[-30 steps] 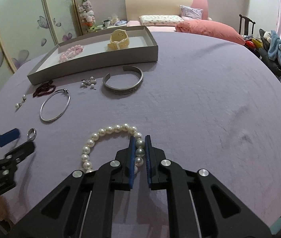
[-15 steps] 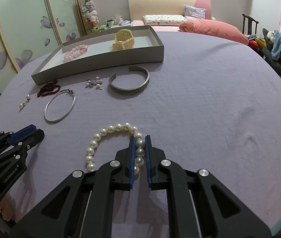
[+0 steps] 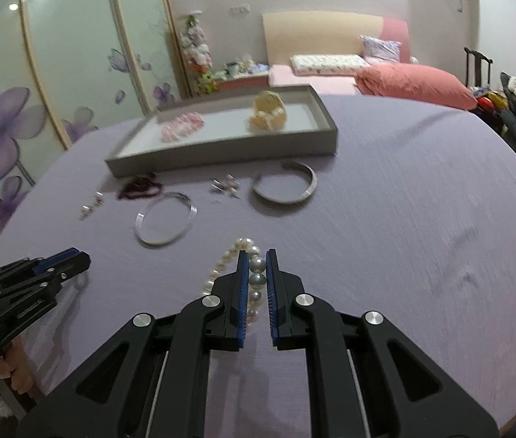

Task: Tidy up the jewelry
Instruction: 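Grasp the pearl bracelet with the right gripper while the left gripper grasps the silver ring, then carry the pearl bracelet into the tray and open the right gripper while the left releases the ring there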

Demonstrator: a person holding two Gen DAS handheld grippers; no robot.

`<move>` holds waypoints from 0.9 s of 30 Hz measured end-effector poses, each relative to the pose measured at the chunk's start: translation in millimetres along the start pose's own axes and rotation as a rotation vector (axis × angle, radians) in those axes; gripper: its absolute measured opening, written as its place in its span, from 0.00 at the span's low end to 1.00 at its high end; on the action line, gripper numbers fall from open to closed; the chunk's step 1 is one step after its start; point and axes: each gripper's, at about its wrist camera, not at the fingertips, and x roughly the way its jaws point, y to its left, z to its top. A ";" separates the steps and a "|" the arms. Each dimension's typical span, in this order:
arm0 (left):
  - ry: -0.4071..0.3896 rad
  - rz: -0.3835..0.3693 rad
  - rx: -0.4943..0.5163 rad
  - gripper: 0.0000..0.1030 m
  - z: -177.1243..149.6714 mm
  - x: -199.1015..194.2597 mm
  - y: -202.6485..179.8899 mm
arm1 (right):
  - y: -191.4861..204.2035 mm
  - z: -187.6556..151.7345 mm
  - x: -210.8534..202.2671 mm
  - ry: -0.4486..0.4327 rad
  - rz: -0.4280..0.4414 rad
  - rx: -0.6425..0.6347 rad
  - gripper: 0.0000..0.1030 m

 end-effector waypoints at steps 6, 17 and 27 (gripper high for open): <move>-0.058 -0.004 -0.036 0.21 -2.0 -20.5 13.7 | 13.4 4.9 -15.2 -0.060 0.064 -0.021 0.10; -0.079 -0.025 -0.032 0.21 -4.2 -30.4 8.0 | 17.8 7.3 -22.3 -0.081 0.086 -0.027 0.10; -0.135 -0.040 -0.031 0.21 14.2 -41.6 6.3 | 18.1 19.7 -30.7 -0.124 0.076 -0.037 0.10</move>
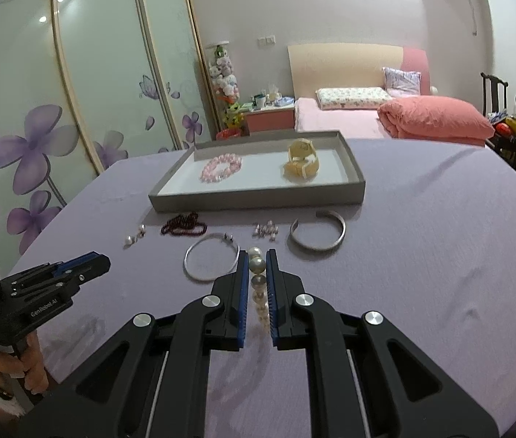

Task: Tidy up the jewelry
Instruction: 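Carry the pearl bracelet into the tray and open the right gripper while the left releases the ring there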

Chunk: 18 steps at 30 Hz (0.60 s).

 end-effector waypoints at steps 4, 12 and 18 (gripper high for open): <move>-0.047 0.004 0.008 0.21 15.8 -5.8 -2.0 | -1.2 14.3 -2.6 -0.034 -0.012 -0.010 0.10; -0.124 0.023 0.036 0.21 53.5 -6.0 -3.5 | -5.0 50.3 3.3 -0.105 -0.046 -0.027 0.10; -0.165 0.025 0.093 0.21 99.1 17.4 -11.8 | -2.8 87.7 24.4 -0.156 -0.070 -0.056 0.10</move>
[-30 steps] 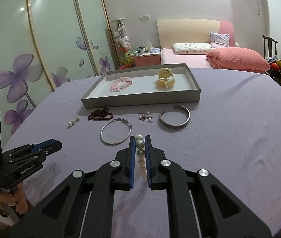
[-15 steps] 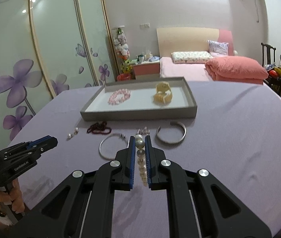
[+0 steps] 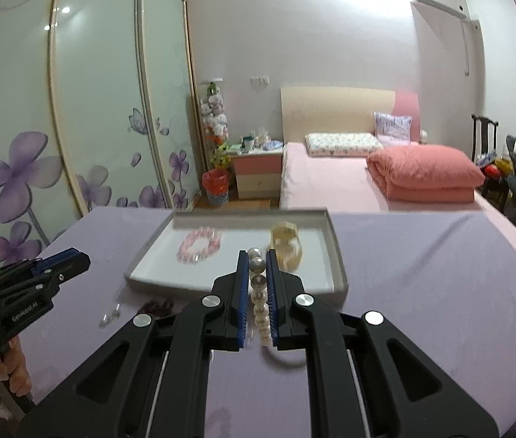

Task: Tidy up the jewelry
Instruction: 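Carry the pearl bracelet into the tray and open the right gripper while the left releases the ring there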

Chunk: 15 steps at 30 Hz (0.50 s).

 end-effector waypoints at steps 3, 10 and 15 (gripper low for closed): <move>0.001 0.004 -0.002 0.21 12.7 19.6 1.4 | 1.9 17.7 19.0 -0.023 -0.009 -0.014 0.10; 0.018 0.008 -0.026 0.21 37.4 80.5 5.6 | -1.3 40.0 75.0 -0.001 0.001 0.000 0.10; 0.038 0.007 -0.032 0.21 43.6 117.0 5.1 | -5.6 34.7 124.3 0.102 0.060 0.060 0.10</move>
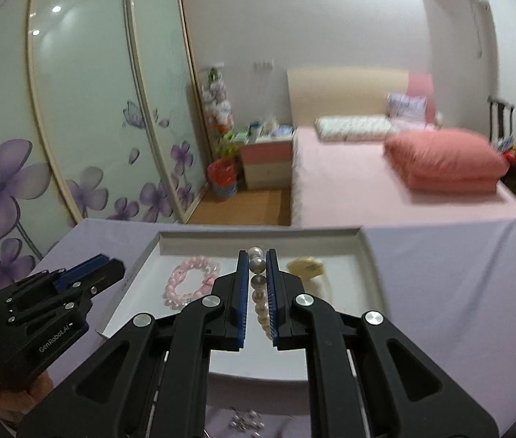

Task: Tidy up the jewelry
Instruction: 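Carry the pearl bracelet into the tray and open the right gripper while the left releases the ring there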

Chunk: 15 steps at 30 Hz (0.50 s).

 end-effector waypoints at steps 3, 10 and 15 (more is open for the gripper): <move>0.001 0.002 0.009 0.21 0.6 11.6 -0.3 | -3.9 -5.2 24.4 0.061 0.029 0.030 0.10; 0.012 0.003 0.012 0.21 -5.1 30.0 -0.1 | -13.7 -22.2 42.5 0.116 -0.007 0.040 0.12; 0.030 -0.001 0.003 0.21 -11.4 39.6 -0.1 | -24.3 -22.9 33.2 0.092 -0.044 0.038 0.30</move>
